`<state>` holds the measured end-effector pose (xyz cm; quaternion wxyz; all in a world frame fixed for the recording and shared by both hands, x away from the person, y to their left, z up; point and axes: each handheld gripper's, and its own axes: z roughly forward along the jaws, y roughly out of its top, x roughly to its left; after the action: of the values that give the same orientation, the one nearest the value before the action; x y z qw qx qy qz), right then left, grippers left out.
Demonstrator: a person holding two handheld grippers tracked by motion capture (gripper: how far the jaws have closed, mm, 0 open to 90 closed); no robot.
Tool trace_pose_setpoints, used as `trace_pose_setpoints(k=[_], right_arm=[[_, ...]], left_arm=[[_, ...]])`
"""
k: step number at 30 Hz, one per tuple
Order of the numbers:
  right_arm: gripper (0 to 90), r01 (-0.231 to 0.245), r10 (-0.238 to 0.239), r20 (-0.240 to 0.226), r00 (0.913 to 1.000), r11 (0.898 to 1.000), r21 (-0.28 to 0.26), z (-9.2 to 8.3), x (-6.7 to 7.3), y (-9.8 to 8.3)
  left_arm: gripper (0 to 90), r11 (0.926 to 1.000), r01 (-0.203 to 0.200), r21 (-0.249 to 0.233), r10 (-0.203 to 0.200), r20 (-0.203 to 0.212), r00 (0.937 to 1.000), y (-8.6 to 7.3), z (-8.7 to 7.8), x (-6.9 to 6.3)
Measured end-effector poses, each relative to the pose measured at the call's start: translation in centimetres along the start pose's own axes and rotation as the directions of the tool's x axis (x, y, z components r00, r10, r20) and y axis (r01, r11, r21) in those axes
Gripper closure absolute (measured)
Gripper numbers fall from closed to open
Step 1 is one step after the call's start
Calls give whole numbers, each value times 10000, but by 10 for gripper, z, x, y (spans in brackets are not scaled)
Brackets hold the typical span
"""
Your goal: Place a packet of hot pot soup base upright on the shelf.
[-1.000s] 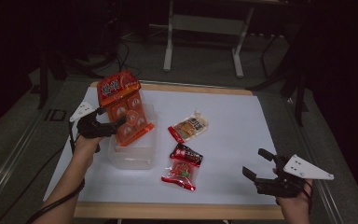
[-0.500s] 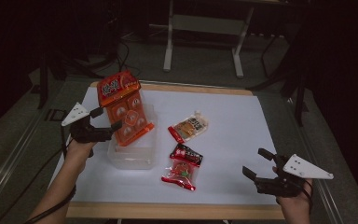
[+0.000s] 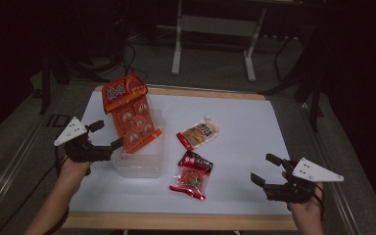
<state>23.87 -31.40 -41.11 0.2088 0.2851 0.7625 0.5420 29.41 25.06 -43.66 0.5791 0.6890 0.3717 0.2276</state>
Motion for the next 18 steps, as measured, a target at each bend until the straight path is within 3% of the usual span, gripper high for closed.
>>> trace_pose_setpoints(k=[6,11,18], right_arm=[[138,-25,25,-131,9999,10000,-26,5,-1,2],[132,-122,127,-245,9996,9997,194,11,-1,3],[126,-147,164,-460,9988,9992,362,23,4,5]], left_arm=[[18,10000,-30,-88,34,441,9990,-4,-13,-12],[18,9989,-418,-216,432,718,9965,-5,-22,-28],[18,9971,-723,-233,749,1435,9868,-7,-28,-50]])
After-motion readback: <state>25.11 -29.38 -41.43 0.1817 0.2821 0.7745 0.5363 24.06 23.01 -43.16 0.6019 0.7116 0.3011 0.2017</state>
